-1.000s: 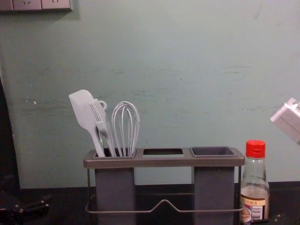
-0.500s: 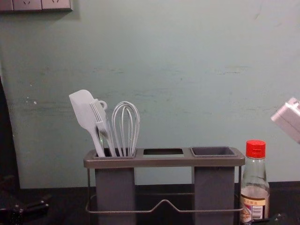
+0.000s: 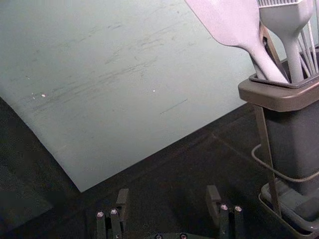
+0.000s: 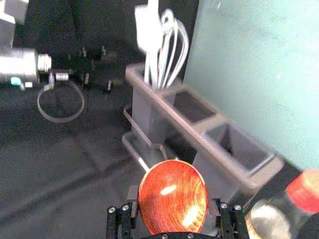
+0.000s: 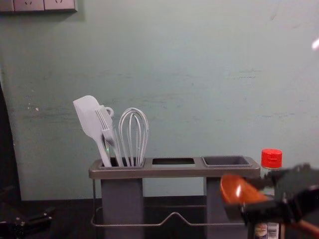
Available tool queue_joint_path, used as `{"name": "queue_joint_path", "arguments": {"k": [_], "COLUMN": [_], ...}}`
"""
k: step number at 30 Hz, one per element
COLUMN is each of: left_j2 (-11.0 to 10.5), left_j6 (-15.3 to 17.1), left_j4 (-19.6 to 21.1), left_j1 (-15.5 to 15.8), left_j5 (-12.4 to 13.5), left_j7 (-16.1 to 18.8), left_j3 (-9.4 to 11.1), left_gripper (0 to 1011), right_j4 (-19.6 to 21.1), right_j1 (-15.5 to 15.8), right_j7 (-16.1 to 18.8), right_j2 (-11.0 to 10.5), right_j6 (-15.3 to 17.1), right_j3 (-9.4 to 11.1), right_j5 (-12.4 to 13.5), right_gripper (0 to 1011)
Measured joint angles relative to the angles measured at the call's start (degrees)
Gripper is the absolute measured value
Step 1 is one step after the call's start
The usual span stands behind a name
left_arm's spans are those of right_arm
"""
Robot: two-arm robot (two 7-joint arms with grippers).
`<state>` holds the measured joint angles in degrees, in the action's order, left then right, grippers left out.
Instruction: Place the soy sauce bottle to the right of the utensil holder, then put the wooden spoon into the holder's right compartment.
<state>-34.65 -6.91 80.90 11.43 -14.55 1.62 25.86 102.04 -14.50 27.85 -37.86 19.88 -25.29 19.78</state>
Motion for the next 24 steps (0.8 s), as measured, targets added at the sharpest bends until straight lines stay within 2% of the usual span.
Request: {"name": "queue_joint_path", "arguments": {"k": [8,12,19,21,22,24], "left_j2": [0.0,0.0,0.0,0.0,0.0,0.0], "left_j6": [0.0,0.0,0.0,0.0,0.0,0.0], "left_j4": [0.0,0.0,0.0,0.0,0.0,0.0], "left_j1": [0.0,0.0,0.0,0.0,0.0,0.0], "left_j5": [0.0,0.0,0.0,0.0,0.0,0.0], "left_j7": [0.0,0.0,0.0,0.0,0.0,0.0], "left_j3": [0.0,0.0,0.0,0.0,0.0,0.0], "left_gripper": [1000,1000,1000,1000,1000,1000], "right_j4": [2.61,3.93,3.81,2.75,2.75,1.37], "right_j1": [0.23,-0.84,-2.93,-4.1,-4.1,-5.18], "right_j7": [-2.34,-3.92,-5.17,-5.31,-5.31,-5.29], "right_j2": [1.06,2.31,4.98,6.57,6.57,8.03], "right_j6": [-0.47,-1.39,-5.92,-8.49,-8.49,-10.55], "right_j3": [2.18,3.55,4.5,4.65,4.65,4.68], "right_j5": [0.61,0.56,-0.54,-0.99,-0.99,-1.13], "right_gripper": [835,835,835,835,835,835]}}
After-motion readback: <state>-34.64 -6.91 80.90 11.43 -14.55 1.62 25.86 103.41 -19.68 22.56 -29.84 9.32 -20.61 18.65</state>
